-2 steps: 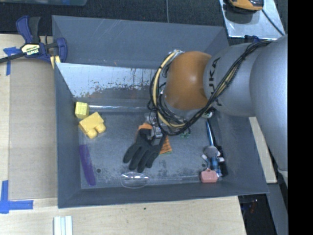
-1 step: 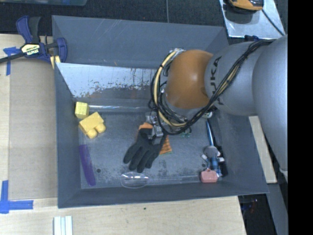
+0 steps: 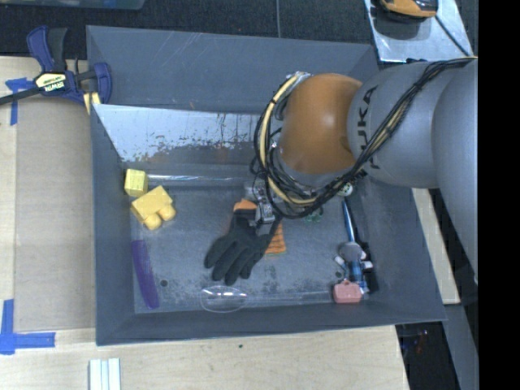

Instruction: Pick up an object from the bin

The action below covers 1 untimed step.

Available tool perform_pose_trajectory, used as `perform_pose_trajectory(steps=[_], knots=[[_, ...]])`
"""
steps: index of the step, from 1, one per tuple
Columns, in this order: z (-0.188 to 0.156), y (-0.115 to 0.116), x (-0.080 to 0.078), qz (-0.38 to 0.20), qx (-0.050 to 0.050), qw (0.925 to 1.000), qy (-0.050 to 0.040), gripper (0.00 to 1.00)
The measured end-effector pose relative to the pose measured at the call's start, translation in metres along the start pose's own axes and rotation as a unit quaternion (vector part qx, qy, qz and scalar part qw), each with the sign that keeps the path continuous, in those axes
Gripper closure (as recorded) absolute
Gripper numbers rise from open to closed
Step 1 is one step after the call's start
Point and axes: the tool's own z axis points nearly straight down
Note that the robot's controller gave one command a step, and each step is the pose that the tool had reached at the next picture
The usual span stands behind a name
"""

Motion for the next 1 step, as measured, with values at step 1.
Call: perform_pose_trajectory(steps=[1], knots=[[-0.0296,-0.0003,-0.0004,0.000,0.000,1.0000,0.0002,1.00]])
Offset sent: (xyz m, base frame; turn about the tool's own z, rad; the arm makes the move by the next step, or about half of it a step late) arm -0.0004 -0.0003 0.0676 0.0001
